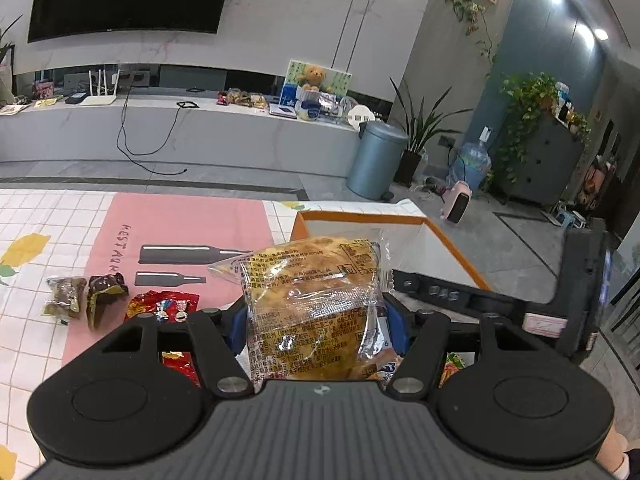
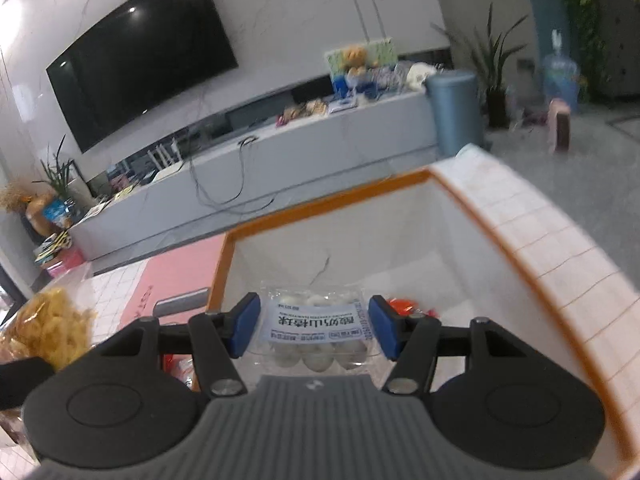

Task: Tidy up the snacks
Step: 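Lower the quail-egg bag into the box and open the right gripper, then carry the pastry bag with the left gripper over the box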

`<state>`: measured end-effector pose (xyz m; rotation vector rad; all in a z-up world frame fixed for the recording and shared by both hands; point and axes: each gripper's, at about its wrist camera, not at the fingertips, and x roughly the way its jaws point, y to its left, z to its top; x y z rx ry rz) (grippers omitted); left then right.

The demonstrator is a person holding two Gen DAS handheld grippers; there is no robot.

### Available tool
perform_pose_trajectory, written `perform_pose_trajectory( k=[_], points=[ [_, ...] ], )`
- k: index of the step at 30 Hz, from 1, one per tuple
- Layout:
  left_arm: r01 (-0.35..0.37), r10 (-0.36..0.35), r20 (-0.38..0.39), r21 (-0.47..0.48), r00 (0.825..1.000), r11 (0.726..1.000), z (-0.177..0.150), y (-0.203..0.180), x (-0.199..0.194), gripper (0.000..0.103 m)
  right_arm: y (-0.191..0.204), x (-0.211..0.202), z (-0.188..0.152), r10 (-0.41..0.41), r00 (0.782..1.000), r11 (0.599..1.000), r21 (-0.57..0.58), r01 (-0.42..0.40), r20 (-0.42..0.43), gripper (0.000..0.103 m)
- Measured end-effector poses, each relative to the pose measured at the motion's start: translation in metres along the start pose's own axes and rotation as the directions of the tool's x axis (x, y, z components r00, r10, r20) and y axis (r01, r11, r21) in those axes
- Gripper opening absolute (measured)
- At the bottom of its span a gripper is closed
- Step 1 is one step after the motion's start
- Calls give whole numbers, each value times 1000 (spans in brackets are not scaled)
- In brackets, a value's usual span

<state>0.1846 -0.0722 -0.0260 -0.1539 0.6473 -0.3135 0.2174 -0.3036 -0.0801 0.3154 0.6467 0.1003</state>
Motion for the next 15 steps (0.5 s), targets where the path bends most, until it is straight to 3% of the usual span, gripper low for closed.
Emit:
perform_pose_trajectory(
  k=[7, 11, 15],
  points=[
    [-29, 29, -30, -7, 999, 1000, -6, 3, 7, 74, 3, 31, 4, 7, 993, 998, 68, 2, -120, 60],
    [-38, 37, -33, -17, 999, 999, -7, 6, 2, 74, -1, 29, 5, 106, 988, 989, 118, -93, -112, 65],
    [-63, 62, -34, -6, 997, 998, -6, 1, -3, 74, -5, 29, 5, 114, 988, 983, 155, -97, -105, 65]
  ],
)
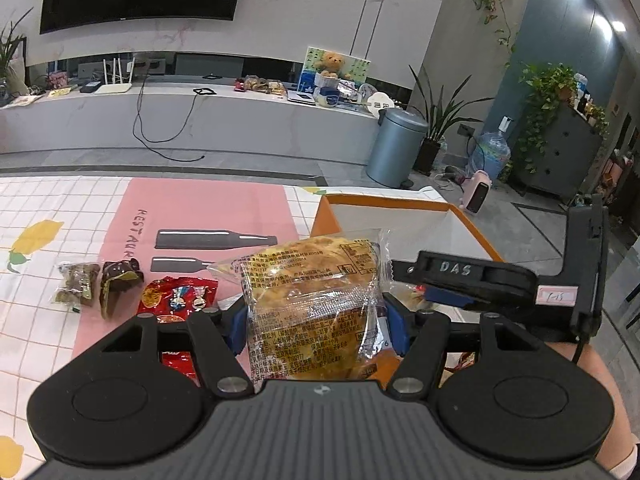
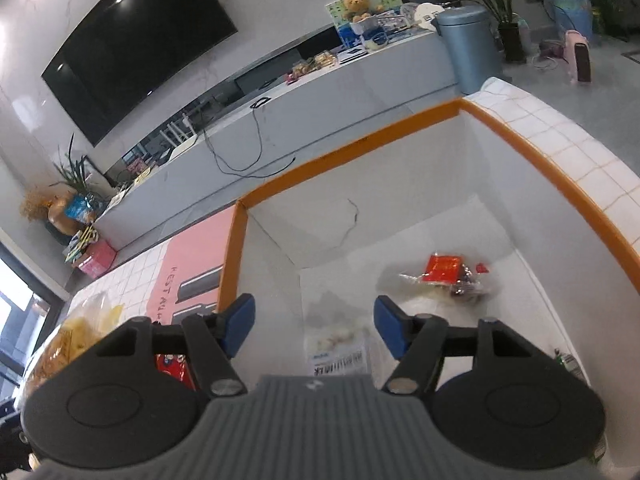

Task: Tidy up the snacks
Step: 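Carry the pastry bag with the left gripper over the box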

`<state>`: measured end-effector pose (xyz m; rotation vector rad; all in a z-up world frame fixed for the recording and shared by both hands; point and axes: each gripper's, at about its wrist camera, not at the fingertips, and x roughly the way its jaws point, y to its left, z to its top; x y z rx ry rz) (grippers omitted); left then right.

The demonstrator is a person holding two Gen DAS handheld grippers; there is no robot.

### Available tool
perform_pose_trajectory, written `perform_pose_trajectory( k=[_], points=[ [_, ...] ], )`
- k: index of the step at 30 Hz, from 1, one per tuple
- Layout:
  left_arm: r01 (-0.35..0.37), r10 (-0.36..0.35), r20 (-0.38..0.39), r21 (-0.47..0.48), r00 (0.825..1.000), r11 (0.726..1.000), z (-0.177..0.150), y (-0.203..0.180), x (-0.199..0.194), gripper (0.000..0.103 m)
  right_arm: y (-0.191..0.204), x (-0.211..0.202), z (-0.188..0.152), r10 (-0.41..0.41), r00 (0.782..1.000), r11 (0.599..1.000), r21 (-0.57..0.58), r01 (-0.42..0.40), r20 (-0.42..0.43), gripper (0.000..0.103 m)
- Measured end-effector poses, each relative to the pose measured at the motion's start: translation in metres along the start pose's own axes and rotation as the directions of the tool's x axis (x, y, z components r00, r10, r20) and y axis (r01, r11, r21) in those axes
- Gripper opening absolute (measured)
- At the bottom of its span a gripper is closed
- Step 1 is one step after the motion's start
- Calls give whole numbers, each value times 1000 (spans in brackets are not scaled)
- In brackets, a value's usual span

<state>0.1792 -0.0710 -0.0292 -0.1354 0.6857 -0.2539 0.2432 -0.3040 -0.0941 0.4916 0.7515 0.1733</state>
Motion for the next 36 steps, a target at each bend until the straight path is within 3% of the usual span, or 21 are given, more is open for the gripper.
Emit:
perform_pose_trajectory(
  k=[3, 7, 16, 19, 23, 29, 33, 36],
  points=[
    [-7, 7, 0, 3, 1000, 1000, 2, -5, -4, 74, -6, -8, 5, 26, 1000, 999, 26, -26, 14, 65],
    [-13, 13, 8, 29, 1000, 999, 5, -20, -7, 74, -16, -43, 13, 26, 995, 1000, 11, -28, 99, 66],
    [27, -23, -44, 91, 999, 996, 6, -76, 20, 74, -76, -124, 18, -1, 957, 996, 90, -26, 291, 69],
    [43, -35, -76, 101, 996, 994, 6, -91, 38, 74, -96, -131, 15, -5, 954, 990, 139, -38, 298, 69],
    [34, -20, -101, 134, 995, 990, 4, -114, 63, 74, -114, -132, 13, -74, 951, 977, 213, 9, 301, 74],
    [16, 15, -175, 174, 984, 985, -3, -136, 102, 74, -128, -124, 14, -85, 958, 970, 241, 16, 275, 75],
    [-42, 88, -259, 180, 962, 983, -7, -144, 129, 74, -132, -119, 12, -91, 962, 965, 263, 21, 256, 75],
    [-20, 80, -327, 183, 942, 983, -4, -143, 146, 75, -137, -121, 9, -119, 962, 954, 298, 42, 246, 75]
  ],
)
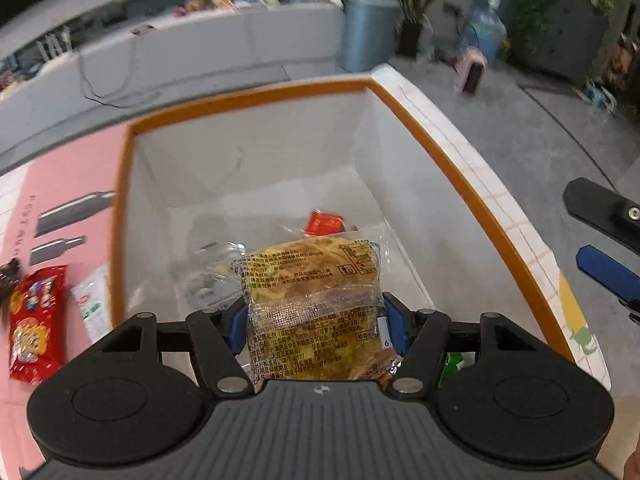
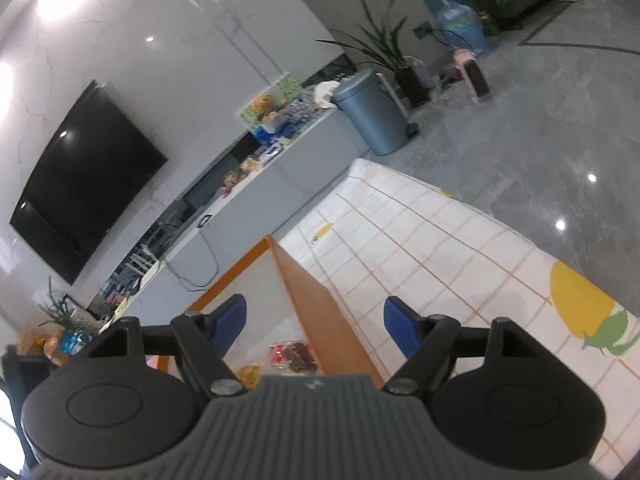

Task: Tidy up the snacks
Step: 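Carry the pastry bag with the left gripper over the box, then lower the yellow pastry bag into the box and open the left gripper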

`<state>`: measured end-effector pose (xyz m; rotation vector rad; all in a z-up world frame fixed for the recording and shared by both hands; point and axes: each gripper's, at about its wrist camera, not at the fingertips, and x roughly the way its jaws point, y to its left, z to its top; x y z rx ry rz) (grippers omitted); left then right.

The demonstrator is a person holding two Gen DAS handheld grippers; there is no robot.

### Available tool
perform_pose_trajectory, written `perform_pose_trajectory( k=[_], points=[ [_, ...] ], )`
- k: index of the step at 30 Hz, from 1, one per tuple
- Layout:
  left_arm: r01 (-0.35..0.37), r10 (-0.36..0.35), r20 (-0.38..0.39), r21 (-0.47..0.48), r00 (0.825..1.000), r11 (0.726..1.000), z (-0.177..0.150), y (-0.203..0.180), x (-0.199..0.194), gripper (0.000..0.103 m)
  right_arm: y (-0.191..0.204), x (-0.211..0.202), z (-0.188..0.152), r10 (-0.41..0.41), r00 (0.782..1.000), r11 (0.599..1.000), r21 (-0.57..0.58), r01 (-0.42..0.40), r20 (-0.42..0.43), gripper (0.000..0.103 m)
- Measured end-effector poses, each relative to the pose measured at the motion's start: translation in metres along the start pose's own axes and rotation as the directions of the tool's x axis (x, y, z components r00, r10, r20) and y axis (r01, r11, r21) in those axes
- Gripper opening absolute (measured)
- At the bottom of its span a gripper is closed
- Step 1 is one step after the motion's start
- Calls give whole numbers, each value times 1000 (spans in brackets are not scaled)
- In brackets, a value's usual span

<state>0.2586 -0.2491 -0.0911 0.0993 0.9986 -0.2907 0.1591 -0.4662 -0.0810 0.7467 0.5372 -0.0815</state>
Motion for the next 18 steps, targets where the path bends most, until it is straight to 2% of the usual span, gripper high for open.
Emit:
perform_pose_trajectory(
  k=[3, 9, 14, 18],
  points=[
    [0, 0, -33, 17, 999, 1000, 4, -2, 11, 76, -5, -1, 1, -15, 1000, 999, 29, 15, 9, 75],
    [-15, 16, -55, 22, 998, 1000, 1, -4, 14, 86, -6, -1, 1, -34, 999, 999, 33, 34, 8, 75],
    [36, -36, 17, 11, 999, 999, -1, -2, -7, 98, 2, 2, -2, -55, 998, 998, 3, 55, 0, 75],
    [38, -40, 58, 40, 998, 998, -4, -2, -24, 99, 4, 0, -3, -62, 998, 998, -4, 62, 0, 75]
  ],
)
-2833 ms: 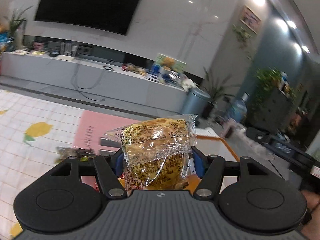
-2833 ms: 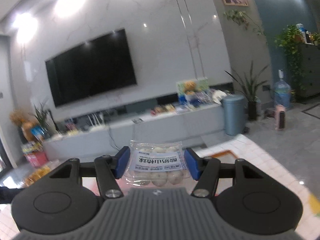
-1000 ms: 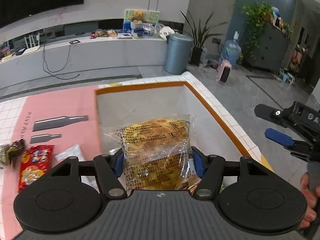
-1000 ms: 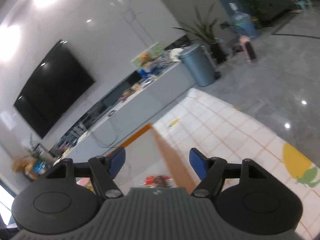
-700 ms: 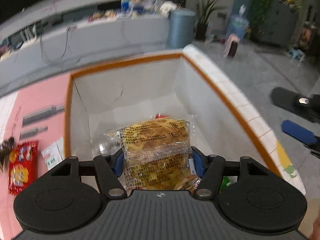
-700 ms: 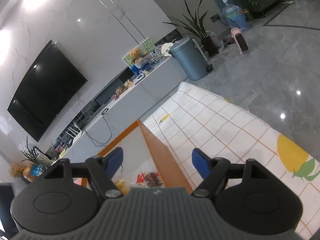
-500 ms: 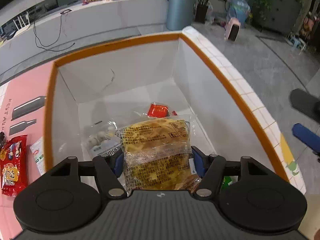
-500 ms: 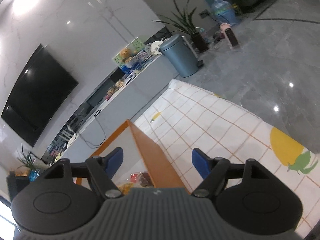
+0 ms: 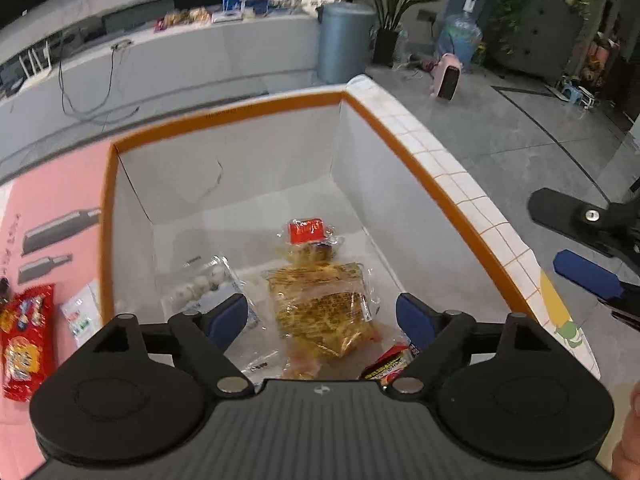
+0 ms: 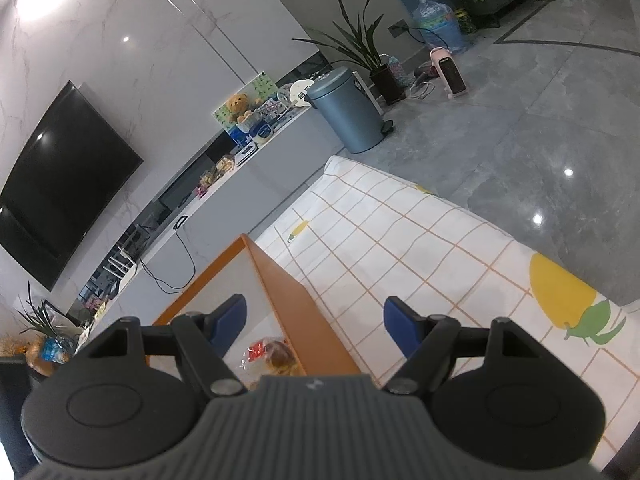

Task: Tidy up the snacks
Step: 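Lower the yellow pastry bag into the box and open the left gripper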

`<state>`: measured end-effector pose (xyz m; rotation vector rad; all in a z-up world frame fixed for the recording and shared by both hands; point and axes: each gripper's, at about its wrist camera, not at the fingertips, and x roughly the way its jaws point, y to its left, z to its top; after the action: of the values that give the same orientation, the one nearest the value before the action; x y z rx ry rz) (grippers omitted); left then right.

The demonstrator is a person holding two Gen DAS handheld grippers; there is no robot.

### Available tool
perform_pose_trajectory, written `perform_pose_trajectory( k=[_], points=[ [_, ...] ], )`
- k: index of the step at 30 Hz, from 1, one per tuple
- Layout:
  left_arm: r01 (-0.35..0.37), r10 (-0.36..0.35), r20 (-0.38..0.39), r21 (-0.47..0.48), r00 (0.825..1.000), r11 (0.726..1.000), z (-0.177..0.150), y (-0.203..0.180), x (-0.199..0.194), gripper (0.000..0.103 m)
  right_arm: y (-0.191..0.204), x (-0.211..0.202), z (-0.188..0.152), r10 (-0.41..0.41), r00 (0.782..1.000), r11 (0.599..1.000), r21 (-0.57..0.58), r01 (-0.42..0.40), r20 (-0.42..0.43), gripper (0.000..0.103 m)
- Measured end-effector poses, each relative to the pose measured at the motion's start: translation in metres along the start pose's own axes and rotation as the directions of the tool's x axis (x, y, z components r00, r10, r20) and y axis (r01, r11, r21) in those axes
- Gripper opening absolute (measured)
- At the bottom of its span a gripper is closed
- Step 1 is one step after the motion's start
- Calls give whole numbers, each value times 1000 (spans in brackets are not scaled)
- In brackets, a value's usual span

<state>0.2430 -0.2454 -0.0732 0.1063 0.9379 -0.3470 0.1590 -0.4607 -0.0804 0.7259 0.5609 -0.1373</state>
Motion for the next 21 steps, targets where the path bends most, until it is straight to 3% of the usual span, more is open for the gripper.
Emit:
perform_pose_trajectory(
  k=[10, 16, 21],
  points=[
    [-73, 73, 18, -3, 997, 997, 7, 14, -33, 99, 19, -8, -4, -2, 1000, 1000, -27, 2, 9, 75],
    [-67, 67, 28, -1, 997, 998, 1, 28, -53, 99, 41, -18, -9, 18, 1000, 995, -97, -17, 13, 75],
    [-40, 40, 9, -19, 999, 999, -4, 39, -66, 98, 59, -27, -12, -26, 1000, 980, -198, 22, -14, 75]
  ],
)
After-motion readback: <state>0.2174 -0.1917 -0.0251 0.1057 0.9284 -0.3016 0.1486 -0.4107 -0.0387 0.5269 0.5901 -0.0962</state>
